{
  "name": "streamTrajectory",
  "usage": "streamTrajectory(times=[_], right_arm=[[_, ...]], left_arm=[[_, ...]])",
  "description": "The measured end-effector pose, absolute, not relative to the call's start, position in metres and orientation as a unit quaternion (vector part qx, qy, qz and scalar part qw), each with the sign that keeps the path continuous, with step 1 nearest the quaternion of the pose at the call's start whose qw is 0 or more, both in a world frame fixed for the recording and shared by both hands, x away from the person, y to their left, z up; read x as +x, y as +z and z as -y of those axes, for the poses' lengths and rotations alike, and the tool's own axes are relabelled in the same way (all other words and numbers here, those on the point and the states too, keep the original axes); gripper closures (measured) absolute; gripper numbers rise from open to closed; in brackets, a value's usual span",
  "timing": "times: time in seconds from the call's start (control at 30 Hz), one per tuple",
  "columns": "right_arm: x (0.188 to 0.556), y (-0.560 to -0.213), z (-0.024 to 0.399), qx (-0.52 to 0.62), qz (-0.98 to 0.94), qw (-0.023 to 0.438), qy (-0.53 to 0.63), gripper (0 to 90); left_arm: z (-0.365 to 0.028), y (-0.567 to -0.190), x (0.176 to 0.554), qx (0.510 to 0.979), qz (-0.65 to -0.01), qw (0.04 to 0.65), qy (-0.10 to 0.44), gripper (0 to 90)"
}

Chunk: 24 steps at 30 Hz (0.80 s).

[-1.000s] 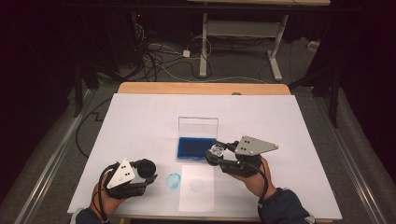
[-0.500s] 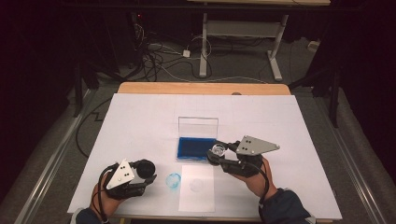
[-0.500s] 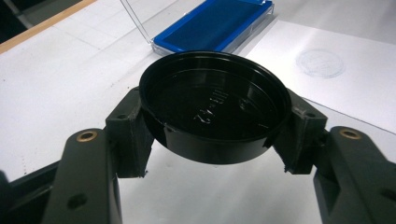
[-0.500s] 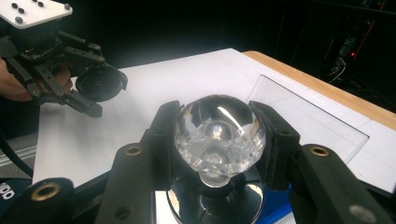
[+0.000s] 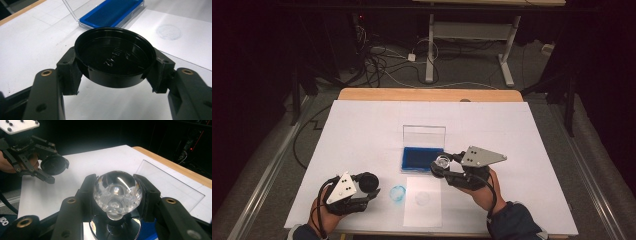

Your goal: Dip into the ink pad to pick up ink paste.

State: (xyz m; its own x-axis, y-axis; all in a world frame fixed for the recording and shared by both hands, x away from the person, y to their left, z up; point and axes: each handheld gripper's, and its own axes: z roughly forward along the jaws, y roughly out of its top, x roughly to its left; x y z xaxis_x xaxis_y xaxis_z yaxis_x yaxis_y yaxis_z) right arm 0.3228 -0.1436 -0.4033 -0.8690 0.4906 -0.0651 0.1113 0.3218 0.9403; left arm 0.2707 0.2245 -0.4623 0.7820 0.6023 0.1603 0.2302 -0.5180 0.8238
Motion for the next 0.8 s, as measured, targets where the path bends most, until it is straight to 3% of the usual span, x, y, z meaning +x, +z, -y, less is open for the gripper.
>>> streamTrajectory(times=[0.8], right_arm=[[0.342, -0.406, 0.134, 0.193, -0.797, 0.191, 0.539, 56.3]], left_arm=[[-0.225, -0.463, 0.272, 0.842, -0.249, 0.426, 0.216, 36.2]])
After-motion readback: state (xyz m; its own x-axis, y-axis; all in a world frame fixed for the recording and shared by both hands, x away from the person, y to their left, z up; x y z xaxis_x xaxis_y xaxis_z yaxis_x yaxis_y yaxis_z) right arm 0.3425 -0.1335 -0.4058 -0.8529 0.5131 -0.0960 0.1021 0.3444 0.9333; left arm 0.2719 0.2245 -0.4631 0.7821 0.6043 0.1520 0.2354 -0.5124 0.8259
